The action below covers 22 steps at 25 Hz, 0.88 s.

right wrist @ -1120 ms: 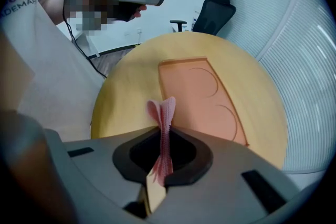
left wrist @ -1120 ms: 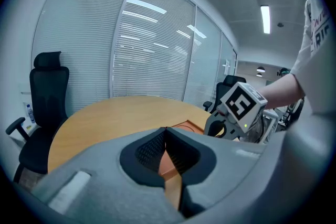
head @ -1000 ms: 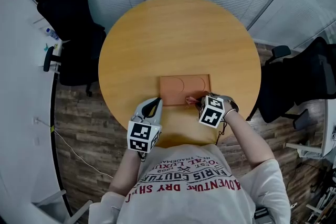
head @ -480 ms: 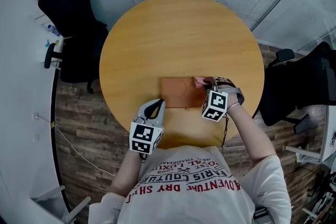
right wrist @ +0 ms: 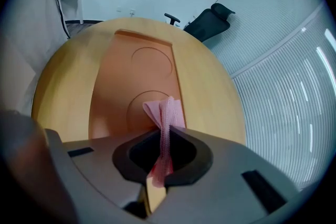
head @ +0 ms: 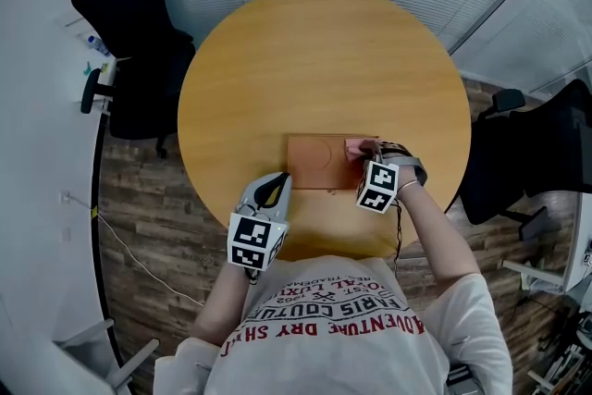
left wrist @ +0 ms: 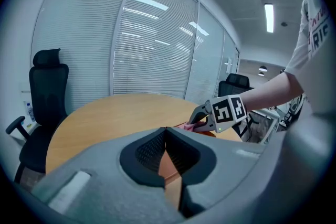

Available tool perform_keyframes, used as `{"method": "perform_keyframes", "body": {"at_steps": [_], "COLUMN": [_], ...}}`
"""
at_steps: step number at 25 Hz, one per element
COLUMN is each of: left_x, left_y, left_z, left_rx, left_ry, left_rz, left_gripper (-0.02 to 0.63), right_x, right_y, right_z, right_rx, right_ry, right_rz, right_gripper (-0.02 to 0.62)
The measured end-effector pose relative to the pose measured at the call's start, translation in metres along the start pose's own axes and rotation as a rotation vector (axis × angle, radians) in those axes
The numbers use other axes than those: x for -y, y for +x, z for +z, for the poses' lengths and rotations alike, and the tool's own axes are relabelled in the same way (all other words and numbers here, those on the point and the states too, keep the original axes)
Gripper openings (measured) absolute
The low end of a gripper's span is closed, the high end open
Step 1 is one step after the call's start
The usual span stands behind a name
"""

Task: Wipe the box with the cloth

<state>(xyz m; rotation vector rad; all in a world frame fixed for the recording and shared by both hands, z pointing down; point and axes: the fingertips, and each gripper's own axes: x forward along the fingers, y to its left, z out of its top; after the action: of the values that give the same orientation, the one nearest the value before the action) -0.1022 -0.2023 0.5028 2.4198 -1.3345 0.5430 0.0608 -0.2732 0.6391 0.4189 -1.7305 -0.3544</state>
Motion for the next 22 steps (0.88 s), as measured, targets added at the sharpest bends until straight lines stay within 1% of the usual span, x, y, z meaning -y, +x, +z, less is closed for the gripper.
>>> {"method": "perform_keyframes", "body": {"at_steps": [5, 9, 15, 22], "left_x": [0.011, 0.015, 0.022, 0.025], "left_y": [-0.001, -0.001, -0.010, -0.024], "left_z": [0.012, 0.018, 0.033, 0.035], "left_rx": [0.028, 0.036, 0.077, 0.103], "left_ry": [0.022, 0.032, 0.066, 0.072], "left_rz": [-0.019, -0.019, -0.023, -0.018], "left_gripper": [0.009, 0.009, 0.009, 0.009], "right_x": [-0.007, -0.014, -0.023, -0.037], "right_y": [-0.004, -0.008, -0.015, -0.024], "right_z": [-0.004, -0.004, -0.005, -0.006], "right_rx": [-0.010, -0.004, 0.011, -0.003], "right_ry": [0.025, 0.044, 0.106, 0.109], "right_rz": [0.036, 0.062, 0.100, 0.092], "right_gripper": [0.029, 0.029, 0.028, 0.028]}}
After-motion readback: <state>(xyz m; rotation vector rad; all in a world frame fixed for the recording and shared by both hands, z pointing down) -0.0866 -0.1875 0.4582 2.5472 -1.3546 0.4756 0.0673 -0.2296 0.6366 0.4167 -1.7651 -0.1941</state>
